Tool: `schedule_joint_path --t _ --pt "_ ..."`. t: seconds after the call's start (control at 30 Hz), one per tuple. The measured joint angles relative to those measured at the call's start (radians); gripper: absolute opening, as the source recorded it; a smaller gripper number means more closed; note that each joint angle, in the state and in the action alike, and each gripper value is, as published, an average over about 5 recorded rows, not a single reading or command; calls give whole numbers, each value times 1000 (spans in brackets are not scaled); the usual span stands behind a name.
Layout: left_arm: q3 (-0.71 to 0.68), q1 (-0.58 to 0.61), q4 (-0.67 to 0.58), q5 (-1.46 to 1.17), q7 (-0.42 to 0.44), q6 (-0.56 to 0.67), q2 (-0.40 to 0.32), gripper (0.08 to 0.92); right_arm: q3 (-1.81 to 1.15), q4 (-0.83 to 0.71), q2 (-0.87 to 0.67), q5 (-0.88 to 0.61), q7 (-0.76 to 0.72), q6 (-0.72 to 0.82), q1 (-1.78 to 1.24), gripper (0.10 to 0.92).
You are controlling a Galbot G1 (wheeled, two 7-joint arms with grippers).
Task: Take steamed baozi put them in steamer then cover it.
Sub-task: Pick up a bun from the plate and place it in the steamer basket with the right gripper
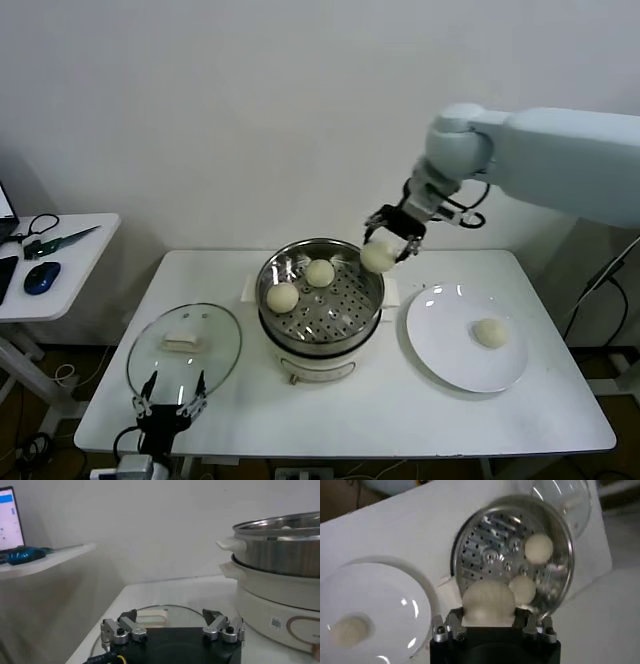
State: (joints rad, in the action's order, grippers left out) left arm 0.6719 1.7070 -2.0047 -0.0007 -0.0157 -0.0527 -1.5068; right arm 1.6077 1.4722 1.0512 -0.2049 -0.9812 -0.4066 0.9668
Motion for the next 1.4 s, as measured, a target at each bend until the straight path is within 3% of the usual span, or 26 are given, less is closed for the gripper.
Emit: schedule_joint_path --t 0.77,0.97,1.17,1.4 --pt "9 -4 2 -2 -1 -1 -1 823 -72 -95 204 301 96 -51 -323 687" --pt "12 2 1 -4 -1 0 -1 823 -76 -121 229 309 98 -52 -353 705" --pt "13 7 -5 -5 -2 2 -1 823 -77 -141 231 279 97 -66 -341 809" --pt "13 10 -7 -7 -4 7 -1 823 -63 -189 202 191 71 -99 -254 823"
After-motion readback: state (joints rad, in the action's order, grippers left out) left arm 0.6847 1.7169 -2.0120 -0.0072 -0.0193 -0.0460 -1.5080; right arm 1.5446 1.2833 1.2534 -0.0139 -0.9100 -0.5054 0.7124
